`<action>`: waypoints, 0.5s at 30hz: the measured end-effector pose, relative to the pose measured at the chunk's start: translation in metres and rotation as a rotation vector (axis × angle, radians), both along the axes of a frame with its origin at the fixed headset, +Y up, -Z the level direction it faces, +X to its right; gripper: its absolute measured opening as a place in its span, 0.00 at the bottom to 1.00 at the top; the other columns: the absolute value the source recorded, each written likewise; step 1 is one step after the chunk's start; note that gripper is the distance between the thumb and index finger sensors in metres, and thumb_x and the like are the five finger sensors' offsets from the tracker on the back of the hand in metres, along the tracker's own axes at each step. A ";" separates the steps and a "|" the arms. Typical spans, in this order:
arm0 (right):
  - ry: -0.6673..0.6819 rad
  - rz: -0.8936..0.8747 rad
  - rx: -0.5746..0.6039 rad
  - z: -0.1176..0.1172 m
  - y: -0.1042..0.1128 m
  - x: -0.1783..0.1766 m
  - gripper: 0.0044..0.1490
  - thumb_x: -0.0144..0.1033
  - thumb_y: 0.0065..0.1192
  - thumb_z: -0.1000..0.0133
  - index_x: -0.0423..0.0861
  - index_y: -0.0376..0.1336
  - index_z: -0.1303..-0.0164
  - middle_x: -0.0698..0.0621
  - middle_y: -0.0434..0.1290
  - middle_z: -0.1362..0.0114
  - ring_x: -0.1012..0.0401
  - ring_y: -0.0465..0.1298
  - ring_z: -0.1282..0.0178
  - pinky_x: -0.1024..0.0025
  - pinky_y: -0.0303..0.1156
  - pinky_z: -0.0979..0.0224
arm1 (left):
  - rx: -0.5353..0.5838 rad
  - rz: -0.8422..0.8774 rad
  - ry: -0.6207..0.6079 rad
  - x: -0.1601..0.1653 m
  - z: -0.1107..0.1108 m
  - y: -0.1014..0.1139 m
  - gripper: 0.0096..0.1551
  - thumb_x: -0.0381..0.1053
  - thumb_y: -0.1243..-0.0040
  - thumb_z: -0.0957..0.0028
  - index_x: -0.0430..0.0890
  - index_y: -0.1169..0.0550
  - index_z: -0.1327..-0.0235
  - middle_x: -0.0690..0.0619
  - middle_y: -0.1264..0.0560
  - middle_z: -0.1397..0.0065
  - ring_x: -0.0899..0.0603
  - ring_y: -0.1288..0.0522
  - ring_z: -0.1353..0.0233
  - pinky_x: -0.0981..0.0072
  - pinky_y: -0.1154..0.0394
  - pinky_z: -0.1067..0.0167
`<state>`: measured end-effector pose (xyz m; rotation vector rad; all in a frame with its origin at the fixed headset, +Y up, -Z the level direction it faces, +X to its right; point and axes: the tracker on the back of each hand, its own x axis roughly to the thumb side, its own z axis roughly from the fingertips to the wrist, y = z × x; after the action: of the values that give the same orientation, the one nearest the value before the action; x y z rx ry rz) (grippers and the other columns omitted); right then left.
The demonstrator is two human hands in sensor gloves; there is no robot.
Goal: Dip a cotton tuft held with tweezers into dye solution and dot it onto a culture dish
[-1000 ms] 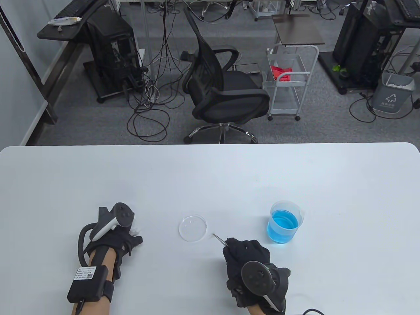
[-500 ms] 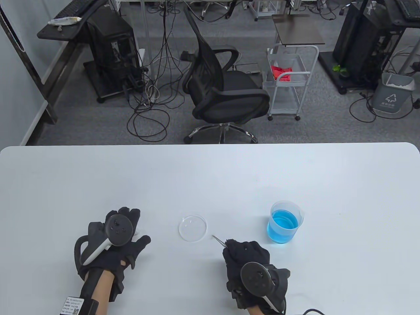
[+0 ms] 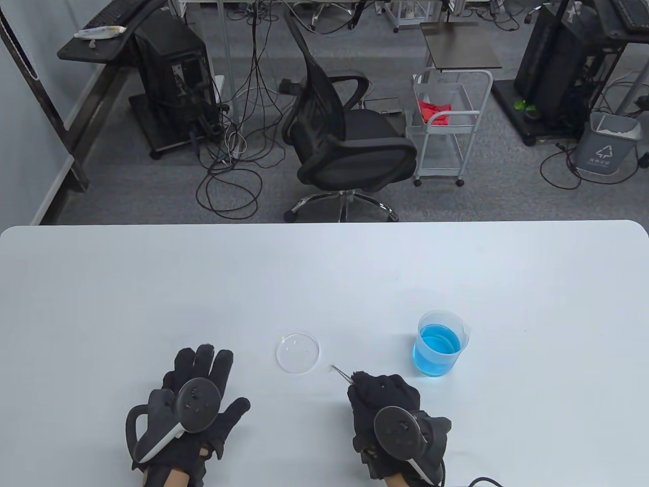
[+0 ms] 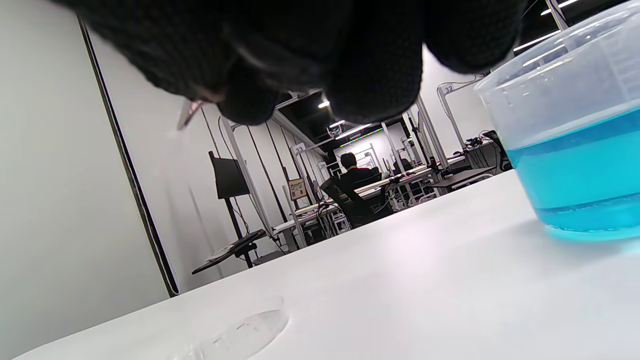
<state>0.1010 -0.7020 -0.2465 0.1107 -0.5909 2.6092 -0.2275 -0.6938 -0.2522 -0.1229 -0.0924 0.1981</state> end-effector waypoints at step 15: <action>0.001 0.055 -0.007 0.001 0.000 -0.005 0.21 0.41 0.71 0.53 0.45 0.78 0.54 0.53 0.81 0.61 0.57 0.81 0.47 0.45 0.70 0.36 | -0.022 -0.098 -0.008 0.012 0.002 -0.031 0.55 0.82 0.54 0.51 0.65 0.61 0.18 0.57 0.65 0.13 0.37 0.65 0.12 0.41 0.55 0.20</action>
<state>0.0964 -0.7018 -0.2457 0.1281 -0.5865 2.6636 -0.2156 -0.7251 -0.2506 -0.1494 -0.0921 0.1008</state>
